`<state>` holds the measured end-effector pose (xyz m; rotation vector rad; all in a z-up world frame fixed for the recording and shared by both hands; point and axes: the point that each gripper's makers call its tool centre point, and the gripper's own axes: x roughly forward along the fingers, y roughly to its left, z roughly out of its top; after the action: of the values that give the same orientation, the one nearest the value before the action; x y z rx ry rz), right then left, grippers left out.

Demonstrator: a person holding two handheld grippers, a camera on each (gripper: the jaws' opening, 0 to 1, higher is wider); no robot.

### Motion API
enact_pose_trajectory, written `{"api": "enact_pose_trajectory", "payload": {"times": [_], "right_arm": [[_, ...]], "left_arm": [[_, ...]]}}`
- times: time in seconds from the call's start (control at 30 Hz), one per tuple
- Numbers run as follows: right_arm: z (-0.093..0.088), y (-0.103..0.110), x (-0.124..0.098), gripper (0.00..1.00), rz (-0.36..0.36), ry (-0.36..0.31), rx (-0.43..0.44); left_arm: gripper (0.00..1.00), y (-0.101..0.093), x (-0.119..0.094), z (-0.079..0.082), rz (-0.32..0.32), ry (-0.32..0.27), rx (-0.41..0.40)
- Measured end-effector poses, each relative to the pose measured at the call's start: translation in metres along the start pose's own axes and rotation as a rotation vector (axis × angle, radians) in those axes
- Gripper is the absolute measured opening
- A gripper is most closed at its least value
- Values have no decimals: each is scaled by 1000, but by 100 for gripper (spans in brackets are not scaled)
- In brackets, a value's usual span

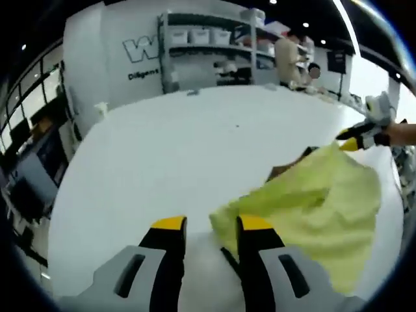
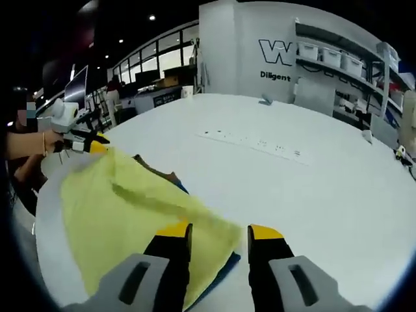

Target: Fold the garment on the visible template until the final outline fits inside the template.

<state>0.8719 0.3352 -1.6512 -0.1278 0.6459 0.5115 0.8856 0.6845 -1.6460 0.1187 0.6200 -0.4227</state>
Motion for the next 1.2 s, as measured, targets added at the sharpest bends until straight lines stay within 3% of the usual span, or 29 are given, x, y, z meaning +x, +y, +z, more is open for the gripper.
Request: {"api": "enact_pose_trajectory", "payload": {"times": [0.1,0.33,0.43,0.63,0.77,0.83,0.93,1.2], "right_arm": [[0,0,-2,29,-2,1,1],[-15,6,-15,28,11,14,23],[-19,15,-22,29,23,10,15],[-31,32,-34,29,32,20,5],[-36,37,-40,29,46,22,14],[-41,41,-45,29,50,24,14],[-46,43,-48,29,54,36,6],[-62,53,-64,29,62,58,14]], "left_arm": [[25,-4,-1,1,-18,-8,-15],[24,-10,-20,-19,-28,33,-31],[28,-6,-33,-22,17,10,-81],[28,-9,-46,-32,8,6,-118],[30,-22,-56,-37,-6,12,-119],[30,-25,-67,-40,33,1,-119],[30,-40,-75,-46,17,-3,-145],[30,-61,-75,-75,-16,67,-130]]}}
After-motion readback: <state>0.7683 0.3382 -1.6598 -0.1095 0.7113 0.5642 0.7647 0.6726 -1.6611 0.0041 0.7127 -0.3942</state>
